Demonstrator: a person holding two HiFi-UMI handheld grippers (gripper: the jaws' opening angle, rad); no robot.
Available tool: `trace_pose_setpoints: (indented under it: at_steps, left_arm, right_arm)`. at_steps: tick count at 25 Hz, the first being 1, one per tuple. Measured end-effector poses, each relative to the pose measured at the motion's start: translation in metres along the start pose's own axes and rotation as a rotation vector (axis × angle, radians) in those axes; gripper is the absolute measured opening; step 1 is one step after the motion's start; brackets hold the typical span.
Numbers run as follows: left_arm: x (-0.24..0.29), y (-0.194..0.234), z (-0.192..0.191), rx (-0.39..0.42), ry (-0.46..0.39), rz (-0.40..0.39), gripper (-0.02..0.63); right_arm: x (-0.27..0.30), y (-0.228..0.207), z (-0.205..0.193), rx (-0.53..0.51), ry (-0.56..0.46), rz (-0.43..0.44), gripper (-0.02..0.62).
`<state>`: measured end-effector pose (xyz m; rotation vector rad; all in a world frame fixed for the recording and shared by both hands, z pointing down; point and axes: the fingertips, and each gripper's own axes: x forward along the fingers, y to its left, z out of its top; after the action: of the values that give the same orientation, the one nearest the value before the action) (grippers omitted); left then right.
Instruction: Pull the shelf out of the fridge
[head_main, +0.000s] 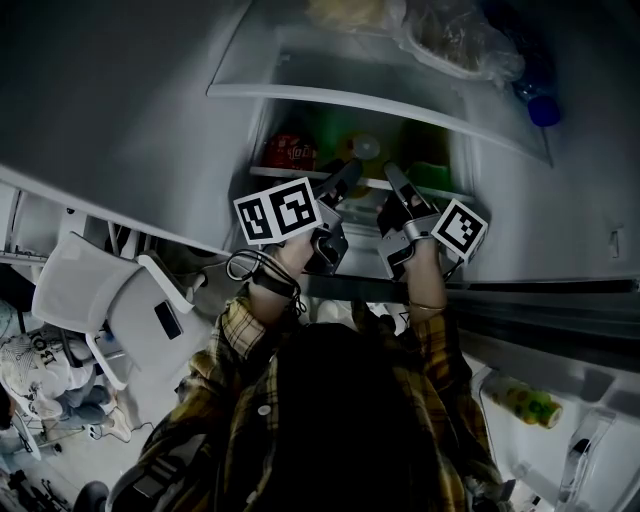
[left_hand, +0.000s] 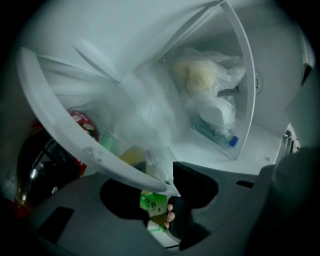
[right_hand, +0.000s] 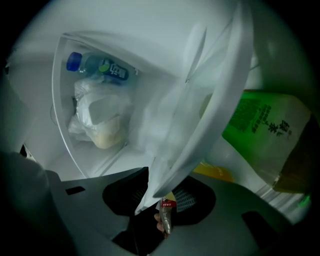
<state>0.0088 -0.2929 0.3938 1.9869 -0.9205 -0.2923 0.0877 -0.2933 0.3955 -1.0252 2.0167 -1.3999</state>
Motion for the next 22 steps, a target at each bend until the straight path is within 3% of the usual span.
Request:
trace_pose_setpoints:
  at_steps: [6, 10, 22]
  left_arm:
    - [0.0030, 0.0052, 0.0022, 0.001, -0.003, 0.019, 0.170]
    - [0.0029, 0.0068, 0.0031, -0.028, -0.018, 0.009, 0.108]
    - [0.0012, 0.0064, 0.0047, -0.042, -0.028, -0.001, 0.089]
  right_arm:
    - [0.0037, -0.0017, 0.0011, -0.003, -0.002, -0.017, 0.145]
    - [0.0018, -0.0039, 0.0015, 0.028, -0.027, -0.044, 0.068]
    - [0.0021, -0.0008, 0.0013, 0.057, -0.059, -0.018, 0.052]
